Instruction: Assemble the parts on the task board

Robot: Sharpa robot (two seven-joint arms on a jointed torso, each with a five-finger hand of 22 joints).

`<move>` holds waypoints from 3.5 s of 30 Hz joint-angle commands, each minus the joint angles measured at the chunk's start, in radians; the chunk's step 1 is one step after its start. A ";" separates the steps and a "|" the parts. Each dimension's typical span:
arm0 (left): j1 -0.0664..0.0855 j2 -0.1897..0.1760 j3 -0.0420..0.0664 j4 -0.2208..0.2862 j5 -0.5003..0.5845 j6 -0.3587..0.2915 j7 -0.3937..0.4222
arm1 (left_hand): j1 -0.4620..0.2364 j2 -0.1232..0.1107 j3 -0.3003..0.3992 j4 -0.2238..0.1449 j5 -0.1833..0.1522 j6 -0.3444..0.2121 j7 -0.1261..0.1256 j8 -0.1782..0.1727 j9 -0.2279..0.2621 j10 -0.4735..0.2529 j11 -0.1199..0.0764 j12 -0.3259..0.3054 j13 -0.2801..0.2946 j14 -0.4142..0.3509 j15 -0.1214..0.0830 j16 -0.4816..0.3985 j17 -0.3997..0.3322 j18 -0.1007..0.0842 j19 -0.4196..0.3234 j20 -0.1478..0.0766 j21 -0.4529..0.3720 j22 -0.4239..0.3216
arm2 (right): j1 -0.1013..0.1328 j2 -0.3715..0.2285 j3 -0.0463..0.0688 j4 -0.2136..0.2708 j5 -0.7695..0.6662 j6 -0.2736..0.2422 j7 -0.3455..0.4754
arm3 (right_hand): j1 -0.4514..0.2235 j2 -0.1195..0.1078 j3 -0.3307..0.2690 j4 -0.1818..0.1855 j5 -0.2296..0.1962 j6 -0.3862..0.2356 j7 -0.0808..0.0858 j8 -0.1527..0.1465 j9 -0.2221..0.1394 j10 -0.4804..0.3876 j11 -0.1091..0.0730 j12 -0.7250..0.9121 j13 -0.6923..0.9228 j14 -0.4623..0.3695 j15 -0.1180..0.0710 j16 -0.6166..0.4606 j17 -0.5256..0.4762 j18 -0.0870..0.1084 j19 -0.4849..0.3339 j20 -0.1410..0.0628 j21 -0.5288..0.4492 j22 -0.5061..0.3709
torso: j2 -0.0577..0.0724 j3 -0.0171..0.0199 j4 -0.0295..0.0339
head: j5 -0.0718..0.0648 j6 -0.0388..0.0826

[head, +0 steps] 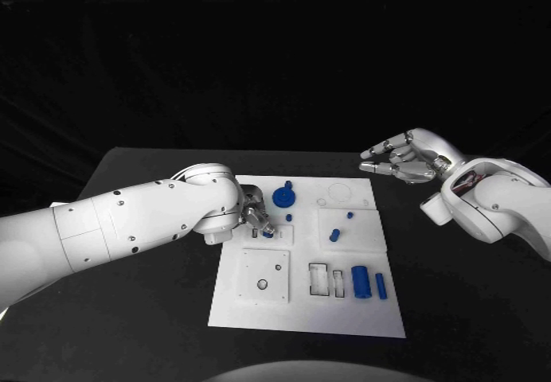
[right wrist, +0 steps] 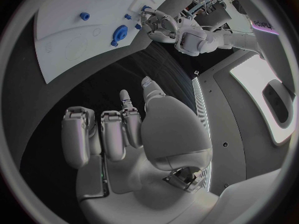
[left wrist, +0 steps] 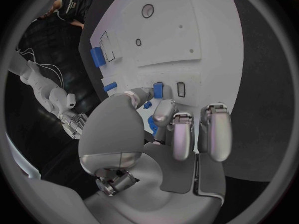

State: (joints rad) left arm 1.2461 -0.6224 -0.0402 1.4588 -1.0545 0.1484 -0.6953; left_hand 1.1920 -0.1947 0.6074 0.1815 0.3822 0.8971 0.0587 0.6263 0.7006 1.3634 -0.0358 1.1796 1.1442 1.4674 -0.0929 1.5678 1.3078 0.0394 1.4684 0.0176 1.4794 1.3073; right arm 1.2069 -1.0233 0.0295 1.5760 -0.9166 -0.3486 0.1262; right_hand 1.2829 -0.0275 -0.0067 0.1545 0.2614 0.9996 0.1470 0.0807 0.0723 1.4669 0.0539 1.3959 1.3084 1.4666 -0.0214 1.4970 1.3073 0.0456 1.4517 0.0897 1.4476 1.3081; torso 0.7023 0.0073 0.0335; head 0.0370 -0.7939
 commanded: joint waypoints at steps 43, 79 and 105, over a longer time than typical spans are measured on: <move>-0.004 0.046 -0.006 -0.080 0.037 0.109 -0.128 | -0.213 0.036 -0.078 -0.011 0.017 0.109 -0.048 -0.022 -0.004 0.051 -0.019 0.058 0.068 0.103 -0.015 0.003 0.263 -0.017 0.068 -0.014 0.028 0.163 | -0.001 -0.003 0.000 0.008 0.001 0.014 0.014 | -0.004 0.005 -0.005 0.003 0.005 0.002 -0.006 0.003 0.002 0.019 0.000 -0.002 0.158 0.070 0.001 -0.008 0.102 0.010 -0.006 -0.005 -0.009 0.003 | 0.000 0.0003 0.0001 | 0.002 -0.006; -0.004 -0.005 0.008 -0.040 0.027 0.075 -0.126 | -0.202 0.053 -0.408 0.095 -0.170 0.131 -0.053 -0.026 -0.004 0.062 -0.023 0.070 0.089 0.103 -0.018 0.003 0.263 -0.020 0.074 -0.018 0.036 0.180 | -0.001 -0.003 0.000 0.002 0.007 0.012 0.018 | -0.031 0.015 -0.056 0.031 -0.089 0.000 -0.007 0.004 0.002 0.017 0.000 -0.004 0.155 0.070 0.000 -0.012 0.099 0.011 -0.006 -0.006 -0.014 -0.001 | -0.001 0.0003 0.0000 | 0.001 -0.007; 0.077 -0.044 0.085 -0.146 0.081 0.124 -0.053 | -0.056 0.114 -0.640 0.108 -0.245 -0.027 0.030 -0.176 -0.138 -0.048 0.047 -0.058 -0.054 0.103 0.037 0.003 0.263 0.006 0.032 0.031 -0.053 0.069 | -0.006 0.006 -0.002 -0.017 0.010 0.012 0.021 | -0.034 0.016 -0.063 0.035 -0.095 0.000 -0.007 0.005 0.002 0.018 0.000 -0.003 0.155 0.070 0.000 -0.012 0.099 0.011 -0.006 -0.006 -0.015 -0.002 | 0.001 -0.0006 -0.0009 | 0.009 0.013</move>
State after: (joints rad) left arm 1.3184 -0.6777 0.0446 1.3314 -0.9471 0.2383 -0.6984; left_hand 1.1241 -0.0814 -0.0284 0.2892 0.1345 0.8586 0.0906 0.4520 0.5657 1.3145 0.0054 1.1190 1.0881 1.4656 -0.0623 1.5678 1.3078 0.0394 1.4648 0.0427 1.4268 1.3073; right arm 1.2018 -1.0193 0.0277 1.5601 -0.9060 -0.3464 0.1368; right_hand 1.2566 -0.0091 -0.0647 0.1903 0.1702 0.9996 0.1470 0.0807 0.0722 1.4669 0.0539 1.3959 1.3086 1.4666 -0.0213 1.4892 1.3081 0.0457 1.4482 0.0861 1.4388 1.3071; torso 0.7023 0.0069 0.0341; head 0.0453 -0.7827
